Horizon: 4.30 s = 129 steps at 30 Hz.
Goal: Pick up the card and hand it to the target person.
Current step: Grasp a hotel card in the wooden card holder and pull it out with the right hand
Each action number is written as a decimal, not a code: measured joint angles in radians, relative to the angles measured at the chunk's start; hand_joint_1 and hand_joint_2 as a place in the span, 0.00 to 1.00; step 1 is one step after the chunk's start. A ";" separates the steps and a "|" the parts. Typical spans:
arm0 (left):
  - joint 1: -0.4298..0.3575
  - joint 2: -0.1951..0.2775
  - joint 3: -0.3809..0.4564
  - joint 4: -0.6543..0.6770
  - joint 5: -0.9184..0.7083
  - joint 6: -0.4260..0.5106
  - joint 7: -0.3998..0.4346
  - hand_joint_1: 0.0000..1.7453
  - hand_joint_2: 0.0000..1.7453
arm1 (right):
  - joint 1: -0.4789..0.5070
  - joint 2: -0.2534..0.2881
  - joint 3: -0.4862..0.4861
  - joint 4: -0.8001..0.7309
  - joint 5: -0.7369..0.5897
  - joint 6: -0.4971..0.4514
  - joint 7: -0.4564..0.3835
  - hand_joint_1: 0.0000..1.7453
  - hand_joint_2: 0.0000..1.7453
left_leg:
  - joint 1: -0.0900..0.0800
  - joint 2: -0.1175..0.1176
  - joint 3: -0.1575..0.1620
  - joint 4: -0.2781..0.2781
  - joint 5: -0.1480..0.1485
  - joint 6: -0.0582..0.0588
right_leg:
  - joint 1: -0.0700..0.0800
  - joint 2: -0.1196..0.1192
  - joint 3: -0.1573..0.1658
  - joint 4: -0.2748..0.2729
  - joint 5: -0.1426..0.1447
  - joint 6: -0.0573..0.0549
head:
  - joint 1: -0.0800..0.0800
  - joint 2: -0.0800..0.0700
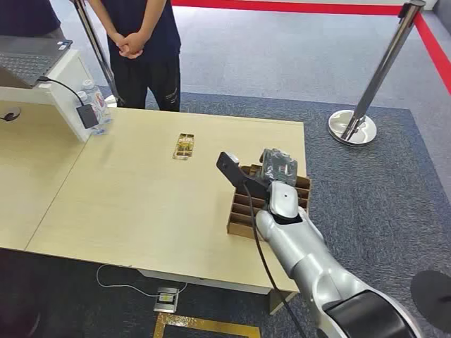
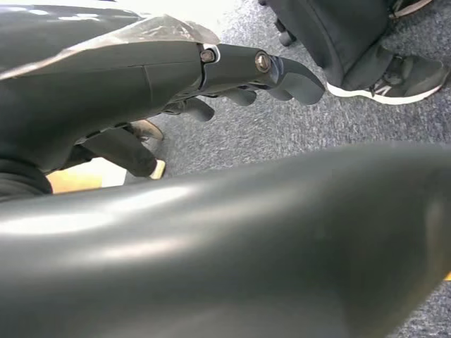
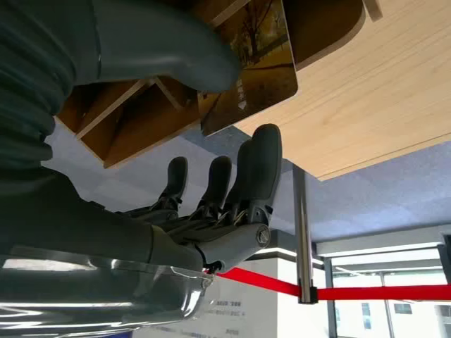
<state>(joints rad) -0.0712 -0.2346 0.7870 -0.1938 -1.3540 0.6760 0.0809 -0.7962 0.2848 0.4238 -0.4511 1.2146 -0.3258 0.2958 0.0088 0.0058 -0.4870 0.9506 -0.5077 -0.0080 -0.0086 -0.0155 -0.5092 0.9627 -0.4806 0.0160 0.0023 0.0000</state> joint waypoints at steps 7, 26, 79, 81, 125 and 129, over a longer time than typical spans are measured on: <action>0.001 0.000 0.000 0.000 0.001 0.003 -0.001 0.00 0.00 | 0.000 0.002 -0.013 0.002 0.003 0.000 -0.006 0.53 1.00 | 0.000 0.000 0.000 0.000 0.000 0.000 | 0.000 0.000 0.000 0.000 0.000 0.000 | 0.000 0.000; 0.002 0.000 0.000 0.000 0.006 0.003 -0.031 0.00 0.00 | 0.001 0.004 -0.037 0.025 0.003 -0.003 -0.025 0.55 1.00 | 0.000 0.000 0.000 0.000 0.000 0.000 | 0.000 0.000 0.000 0.000 0.000 0.000 | 0.000 0.000; 0.002 0.005 0.000 0.000 0.006 -0.012 -0.022 0.00 0.00 | -0.004 0.048 -0.047 0.055 0.008 -0.002 -0.088 0.59 1.00 | 0.000 0.000 0.000 0.000 0.000 0.000 | 0.000 0.000 0.000 0.000 0.000 0.000 | 0.000 0.000; 0.002 0.005 0.000 0.000 0.005 -0.011 -0.022 0.00 0.00 | -0.004 0.048 -0.047 0.055 0.008 -0.004 -0.089 0.59 1.00 | 0.000 0.000 0.000 0.000 0.000 0.000 | 0.000 0.000 0.000 0.000 0.000 0.000 | 0.000 0.000; 0.001 0.003 0.000 0.000 0.005 0.000 -0.031 0.00 0.00 | -0.035 0.065 -0.065 -0.014 -0.060 0.031 -0.205 1.00 1.00 | 0.000 0.000 0.000 0.000 0.000 0.000 | 0.000 0.000 0.000 0.000 0.000 0.000 | 0.000 0.000; 0.001 0.003 0.000 0.000 0.008 0.002 -0.027 0.00 0.00 | -0.038 0.068 -0.065 -0.065 -0.098 0.066 -0.234 1.00 1.00 | 0.000 0.000 0.000 0.000 0.000 0.000 | 0.000 0.000 0.000 0.000 0.000 0.000 | 0.000 0.000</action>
<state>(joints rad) -0.0700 -0.2312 0.7874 -0.1938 -1.3465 0.6778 0.0539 -0.8347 0.3528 0.3591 -0.5164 1.1164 -0.2603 0.0621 0.0088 0.0059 -0.4869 0.9507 -0.5075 -0.0081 -0.0086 -0.0155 -0.5090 0.9629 -0.4804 0.0159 0.0023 0.0000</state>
